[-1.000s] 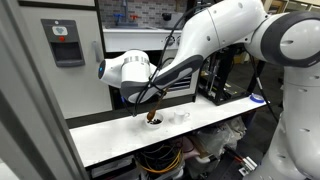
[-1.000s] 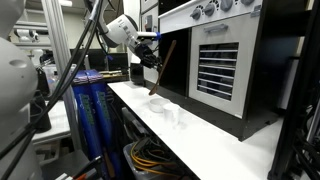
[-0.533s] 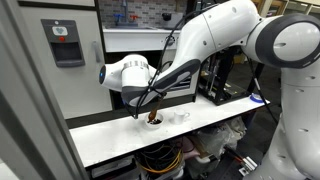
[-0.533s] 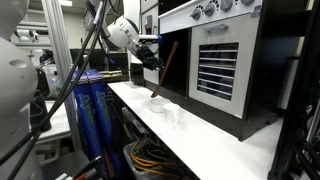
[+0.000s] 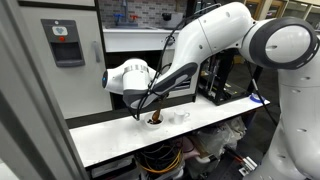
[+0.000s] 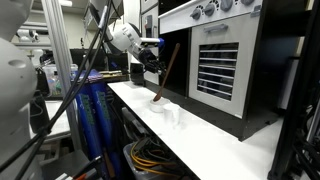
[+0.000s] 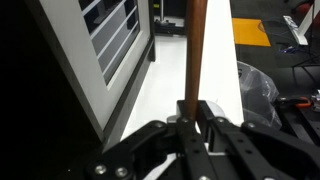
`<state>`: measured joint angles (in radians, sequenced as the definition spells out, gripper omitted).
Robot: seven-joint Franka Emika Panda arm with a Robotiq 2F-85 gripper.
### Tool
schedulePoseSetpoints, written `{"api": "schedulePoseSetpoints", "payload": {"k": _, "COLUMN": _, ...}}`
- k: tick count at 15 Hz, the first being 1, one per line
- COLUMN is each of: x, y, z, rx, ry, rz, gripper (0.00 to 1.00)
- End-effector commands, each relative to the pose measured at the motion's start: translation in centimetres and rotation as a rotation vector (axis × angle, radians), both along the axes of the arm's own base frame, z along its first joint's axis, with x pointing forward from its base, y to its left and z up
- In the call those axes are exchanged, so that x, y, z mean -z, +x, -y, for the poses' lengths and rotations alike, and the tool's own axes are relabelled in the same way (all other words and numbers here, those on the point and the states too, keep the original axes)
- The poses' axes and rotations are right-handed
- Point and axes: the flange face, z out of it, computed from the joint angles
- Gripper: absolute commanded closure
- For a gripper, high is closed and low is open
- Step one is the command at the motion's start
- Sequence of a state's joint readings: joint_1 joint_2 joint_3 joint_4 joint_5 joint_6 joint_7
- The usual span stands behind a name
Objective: Use the wooden spoon to mix in the bowl
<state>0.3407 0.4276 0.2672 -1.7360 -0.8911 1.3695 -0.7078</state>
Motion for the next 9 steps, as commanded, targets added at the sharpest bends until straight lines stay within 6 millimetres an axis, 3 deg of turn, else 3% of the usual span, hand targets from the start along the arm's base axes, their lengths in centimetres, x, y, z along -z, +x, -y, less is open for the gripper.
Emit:
{"api": "schedulePoseSetpoints", "payload": {"k": 1, "x": 1.0, "y": 0.3, "z": 0.8, "rx": -0.001, "ry": -0.039, "rz": -0.023, "gripper": 0.97}}
{"api": "schedulePoseSetpoints", "payload": {"k": 9, "x": 3.3, "y": 0.7, "z": 1.1, "rx": -0.01, "ry": -0.063, "rz": -0.043, "gripper": 0.97}}
